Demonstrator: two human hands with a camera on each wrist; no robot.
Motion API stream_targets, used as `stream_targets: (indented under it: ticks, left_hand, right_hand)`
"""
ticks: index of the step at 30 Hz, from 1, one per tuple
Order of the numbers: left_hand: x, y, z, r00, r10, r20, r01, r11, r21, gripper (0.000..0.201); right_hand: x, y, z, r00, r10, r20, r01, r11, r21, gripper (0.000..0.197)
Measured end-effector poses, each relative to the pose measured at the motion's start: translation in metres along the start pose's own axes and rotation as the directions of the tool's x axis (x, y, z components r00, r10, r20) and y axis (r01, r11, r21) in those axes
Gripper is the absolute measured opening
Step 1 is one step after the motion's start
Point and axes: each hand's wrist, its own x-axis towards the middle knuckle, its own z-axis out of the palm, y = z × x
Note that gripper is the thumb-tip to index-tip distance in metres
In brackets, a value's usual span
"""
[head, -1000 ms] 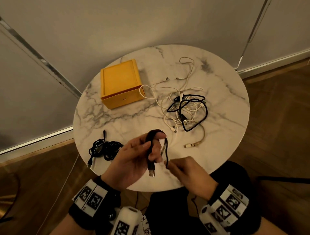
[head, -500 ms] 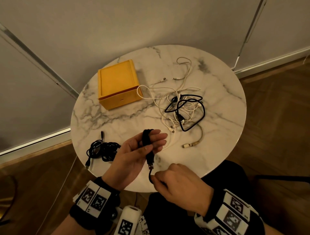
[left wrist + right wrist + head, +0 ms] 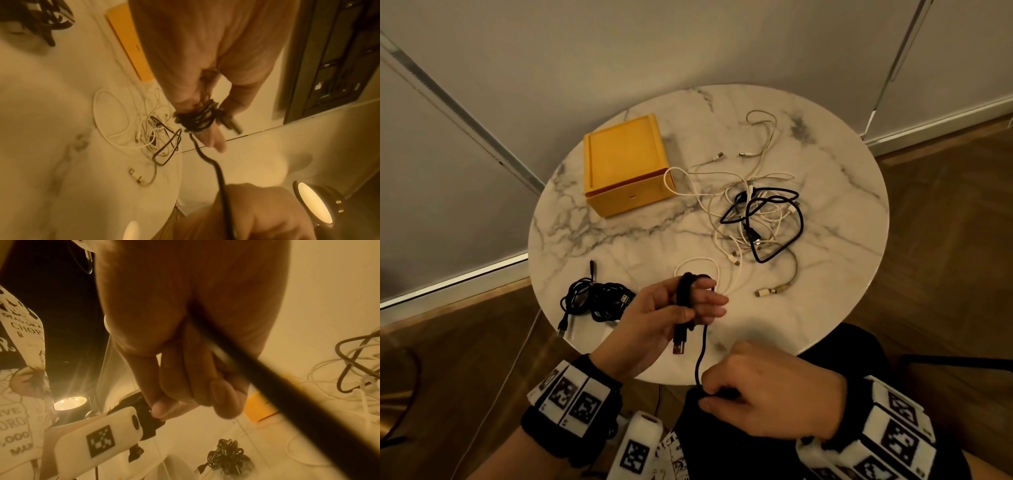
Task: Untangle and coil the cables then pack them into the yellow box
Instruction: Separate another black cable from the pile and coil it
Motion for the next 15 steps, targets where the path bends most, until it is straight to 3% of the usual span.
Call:
stream_targets:
  ticks: [2,6,9,12,15]
  left_hand:
    - [-0.002,-0.005,0.002,0.999,-0.023,0.045,0.022,1.0,0.019,0.045]
    - [-0.012,-0.022,0.009,0.985,-0.108,0.136,0.072,0.967,0.246,0.043]
    - [-0.021,-0.026,0.012,0.981,-0.135,0.139,0.076,0.928,0.364,0.035]
    - [-0.026,-0.024,0.017,0.976,-0.157,0.148,0.089,0.918,0.386,0.037]
    - [-0.029,-0.02,0.024,0.959,-0.181,0.22,0.109,0.947,0.302,0.037]
  right_hand:
    - [-0.001,-0.002,-0.001,1.0,-0.024,0.013,0.024,1.0,-0.006,0.035]
    - [-0.002,-0.005,-0.007,0.996,-0.058,0.061,0.059,0.998,-0.017,0.031]
    - [-0.004,0.003,-0.017,0.998,-0.045,0.033,0.043,0.998,0.043,0.025]
    - [-0.008,0.015,-0.03,1.0,-0.015,0.006,0.013,0.983,0.184,0.02]
    - [-0.012,0.031,-0.038,0.997,0.05,-0.058,-0.03,0.955,0.295,0.016]
